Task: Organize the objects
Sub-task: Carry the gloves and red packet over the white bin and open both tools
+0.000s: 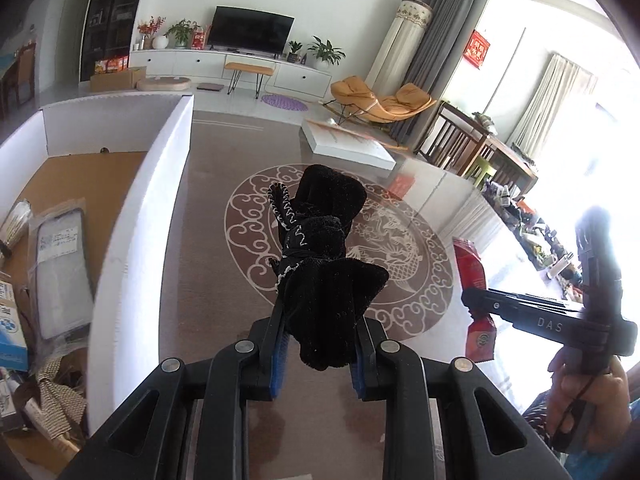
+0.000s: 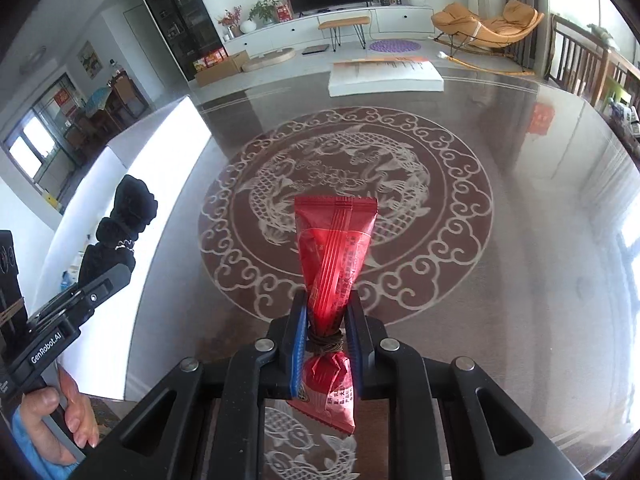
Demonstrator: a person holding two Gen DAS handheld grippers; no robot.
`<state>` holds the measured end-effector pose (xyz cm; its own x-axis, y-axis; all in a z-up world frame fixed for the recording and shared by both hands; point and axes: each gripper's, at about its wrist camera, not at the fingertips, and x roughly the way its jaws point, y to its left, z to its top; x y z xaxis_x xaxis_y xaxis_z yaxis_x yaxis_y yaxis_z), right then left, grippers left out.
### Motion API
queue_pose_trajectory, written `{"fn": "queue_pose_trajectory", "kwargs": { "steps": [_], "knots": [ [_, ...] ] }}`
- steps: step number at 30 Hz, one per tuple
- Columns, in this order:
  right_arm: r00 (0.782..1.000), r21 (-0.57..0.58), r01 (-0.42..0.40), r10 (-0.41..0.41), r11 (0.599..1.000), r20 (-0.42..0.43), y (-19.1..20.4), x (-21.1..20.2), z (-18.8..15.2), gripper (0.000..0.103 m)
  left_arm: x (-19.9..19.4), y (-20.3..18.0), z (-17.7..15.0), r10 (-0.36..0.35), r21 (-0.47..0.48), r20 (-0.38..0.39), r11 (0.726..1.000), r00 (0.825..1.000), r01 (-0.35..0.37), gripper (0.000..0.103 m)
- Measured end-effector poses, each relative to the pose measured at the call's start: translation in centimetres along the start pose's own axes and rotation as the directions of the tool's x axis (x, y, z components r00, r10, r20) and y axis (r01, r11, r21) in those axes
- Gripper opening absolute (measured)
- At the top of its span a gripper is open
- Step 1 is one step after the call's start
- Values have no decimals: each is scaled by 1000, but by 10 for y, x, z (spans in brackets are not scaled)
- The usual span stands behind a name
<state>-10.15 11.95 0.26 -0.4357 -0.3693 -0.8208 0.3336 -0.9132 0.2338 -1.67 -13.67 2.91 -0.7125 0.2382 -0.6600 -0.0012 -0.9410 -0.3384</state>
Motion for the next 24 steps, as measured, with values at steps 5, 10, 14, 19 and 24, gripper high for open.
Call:
{"fn": "queue_pose_trajectory", "kwargs": {
  "steps": [5,10,14,19,24],
  "knots": [
    [972,-73,-225,229,972,55,95,-32,27,19,-78,53,20,125,-24,74,992,989,-123,25],
    [919,-188,-390,395,902,-10,208,-22,49,19,-92,128,19,381,-50,7,924,925,-380,26],
    [917,-274,-397,386,876,-95,277,16,51,20,-82,172,2,470,-75,-114,874,875,-479,32],
    [916,-276,-388,336,879,-219,308,69,35,59,-95,177,-12,506,-91,-88,854,858,-513,95],
    [937,-281,-344,307,896,-166,294,55,38,70,-112,162,-7,569,-76,17,821,822,-566,103]
  ]
}}
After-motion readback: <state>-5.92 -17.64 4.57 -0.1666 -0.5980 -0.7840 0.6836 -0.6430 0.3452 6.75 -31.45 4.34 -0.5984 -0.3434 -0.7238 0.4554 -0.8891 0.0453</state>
